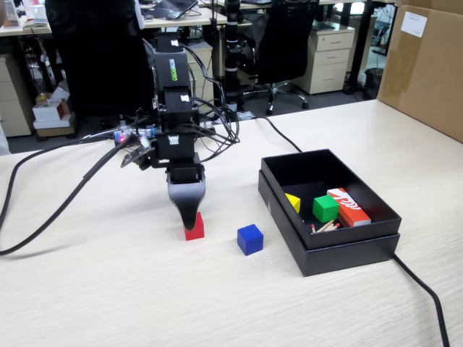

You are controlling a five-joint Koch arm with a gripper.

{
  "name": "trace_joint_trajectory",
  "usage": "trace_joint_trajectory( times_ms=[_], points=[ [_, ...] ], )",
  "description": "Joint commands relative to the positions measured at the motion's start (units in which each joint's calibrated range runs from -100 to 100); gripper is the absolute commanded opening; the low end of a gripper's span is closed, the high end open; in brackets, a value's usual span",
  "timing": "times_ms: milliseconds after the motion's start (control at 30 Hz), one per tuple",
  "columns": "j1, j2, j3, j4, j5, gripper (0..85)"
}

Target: Put the red cube on top of the blue cube

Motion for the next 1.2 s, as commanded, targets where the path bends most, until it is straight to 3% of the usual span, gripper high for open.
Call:
trace_joint_trajectory(
  times_ms=[0,600,833,1100,1167],
  points=[
    [0.05,0.27,4.48,-0.52,-0.44,44.9],
    [0.24,4.63,5.84,-0.52,-1.47,44.5],
    [0.15,4.86,6.11,-0.52,-2.00,31.6],
    [0.00,6.58,6.66,-0.52,-1.95,29.9],
    [-0.15,6.69,6.66,-0.52,-1.86,20.6]
  ],
)
